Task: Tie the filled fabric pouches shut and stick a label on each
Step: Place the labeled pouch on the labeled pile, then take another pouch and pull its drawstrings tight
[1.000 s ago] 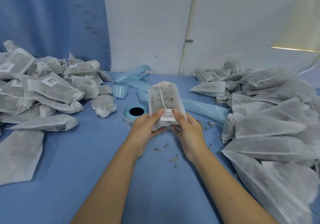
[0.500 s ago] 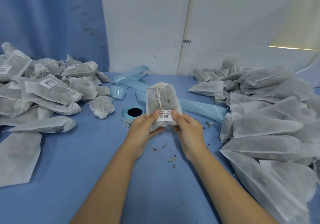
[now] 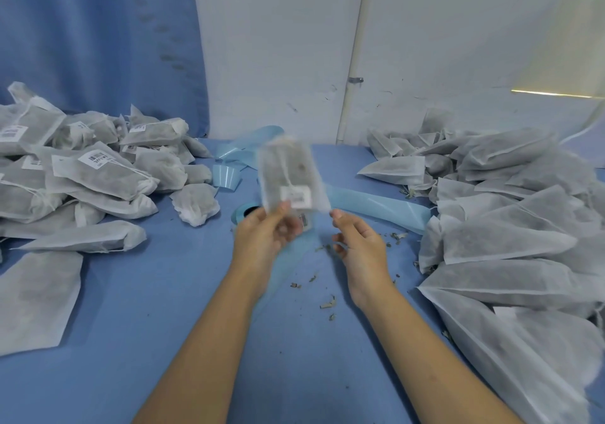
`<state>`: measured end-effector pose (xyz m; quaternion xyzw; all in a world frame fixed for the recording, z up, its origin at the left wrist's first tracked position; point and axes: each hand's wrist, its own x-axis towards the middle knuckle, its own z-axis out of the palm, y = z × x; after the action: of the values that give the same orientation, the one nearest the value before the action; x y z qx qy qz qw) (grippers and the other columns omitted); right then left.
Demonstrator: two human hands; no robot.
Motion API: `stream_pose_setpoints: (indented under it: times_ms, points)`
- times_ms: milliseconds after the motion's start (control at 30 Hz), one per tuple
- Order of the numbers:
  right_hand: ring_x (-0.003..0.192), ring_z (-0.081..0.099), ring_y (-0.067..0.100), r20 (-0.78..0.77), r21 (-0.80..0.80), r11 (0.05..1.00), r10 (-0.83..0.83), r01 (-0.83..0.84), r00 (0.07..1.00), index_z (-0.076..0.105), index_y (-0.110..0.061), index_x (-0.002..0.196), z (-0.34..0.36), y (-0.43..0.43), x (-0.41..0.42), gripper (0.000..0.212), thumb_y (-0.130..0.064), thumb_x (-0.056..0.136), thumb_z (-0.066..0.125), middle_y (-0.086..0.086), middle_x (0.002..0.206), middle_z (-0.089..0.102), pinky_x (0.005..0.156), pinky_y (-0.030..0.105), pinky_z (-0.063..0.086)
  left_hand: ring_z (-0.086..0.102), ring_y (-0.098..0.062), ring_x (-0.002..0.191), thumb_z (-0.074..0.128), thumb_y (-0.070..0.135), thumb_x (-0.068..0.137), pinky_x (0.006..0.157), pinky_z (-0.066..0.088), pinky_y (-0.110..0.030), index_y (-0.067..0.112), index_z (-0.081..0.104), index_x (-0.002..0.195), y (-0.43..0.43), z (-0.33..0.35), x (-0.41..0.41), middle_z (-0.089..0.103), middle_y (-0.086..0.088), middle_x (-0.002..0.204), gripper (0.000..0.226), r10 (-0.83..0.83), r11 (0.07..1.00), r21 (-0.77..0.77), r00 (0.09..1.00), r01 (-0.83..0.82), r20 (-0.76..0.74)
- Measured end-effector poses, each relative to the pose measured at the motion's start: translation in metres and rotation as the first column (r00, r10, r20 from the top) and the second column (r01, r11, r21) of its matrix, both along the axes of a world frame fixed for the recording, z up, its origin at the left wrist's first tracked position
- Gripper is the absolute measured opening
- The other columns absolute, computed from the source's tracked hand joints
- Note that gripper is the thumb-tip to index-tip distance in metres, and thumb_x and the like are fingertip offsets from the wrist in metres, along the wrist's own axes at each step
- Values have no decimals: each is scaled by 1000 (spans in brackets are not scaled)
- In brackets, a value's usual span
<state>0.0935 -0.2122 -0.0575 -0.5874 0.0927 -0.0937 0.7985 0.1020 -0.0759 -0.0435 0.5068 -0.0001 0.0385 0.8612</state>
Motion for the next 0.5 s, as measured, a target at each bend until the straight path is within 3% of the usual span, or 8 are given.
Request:
stream_pose_setpoints:
  times_ms: [33, 67, 100, 133, 167, 333, 500]
  points:
    - [71, 52, 7, -8, -5, 1000, 3, -3, 1000, 72, -19, 91, -1, 0, 1, 8, -26, 88, 69, -13, 81, 64, 68, 18, 45, 69, -10, 82, 59, 11, 90, 77, 53, -29, 8, 65, 107, 3, 6, 2, 73, -4, 95, 18, 31, 992, -126, 997, -22, 65]
    - [73, 52, 8, -10, -7, 1000, 7, -7, 1000, 72, -18, 91, -1, -1, 1, 7, -24, 88, 69, -11, 82, 63, 69, 19, 45, 66, -7, 100, 60, 10, 88, 86, 53, -33, 6, 53, 130, 6, 11, 3, 65, -3, 124, 42, 45, 968, -251, 992, -14, 119]
    - [74, 53, 8, -11, -7, 1000, 11, -11, 1000, 71, -18, 91, -2, -1, 2, 5, -21, 88, 68, -10, 83, 62, 70, 20, 45, 61, -5, 111, 60, 8, 86, 93, 53, -38, 6, 29, 147, 10, 15, 5, 49, 1, 144, 68, 48, 936, -352, 987, 8, 150]
    - [76, 53, 9, -11, -8, 1000, 17, -17, 1000, 71, -18, 91, -2, -1, 2, 4, -18, 89, 68, -8, 84, 62, 71, 20, 46, 58, -2, 114, 59, 6, 86, 96, 51, -40, 9, 11, 152, 12, 18, 6, 36, 5, 152, 81, 49, 916, -401, 984, 23, 170]
    - [76, 52, 9, -13, -13, 1000, 23, -23, 1000, 71, -18, 91, -2, -1, 2, 5, -15, 89, 67, -7, 84, 62, 71, 19, 46, 57, -1, 114, 56, 3, 88, 96, 50, -40, 13, 5, 153, 12, 21, 6, 32, 8, 154, 83, 38, 913, -405, 982, 41, 184]
    - [68, 49, 11, 2, -18, 999, 28, -28, 1000, 71, -14, 91, -4, -2, 2, 12, -6, 90, 62, -2, 81, 60, 70, 18, 47, 64, -10, 109, 43, 4, 98, 84, 55, -28, 13, 36, 143, -3, 18, -4, 61, 10, 128, 47, -86, 978, -177, 984, 114, 154]
    - [70, 57, 11, 27, -28, 1000, -5, 6, 1000, 69, -11, 94, -2, -5, 4, 13, -4, 91, 58, 4, 87, 65, 66, 20, 48, 70, -7, 83, 48, 14, 98, 70, 49, -15, 19, 65, 105, -23, 20, -14, 75, 5, 93, 19, -140, 959, 265, 981, 101, 132]
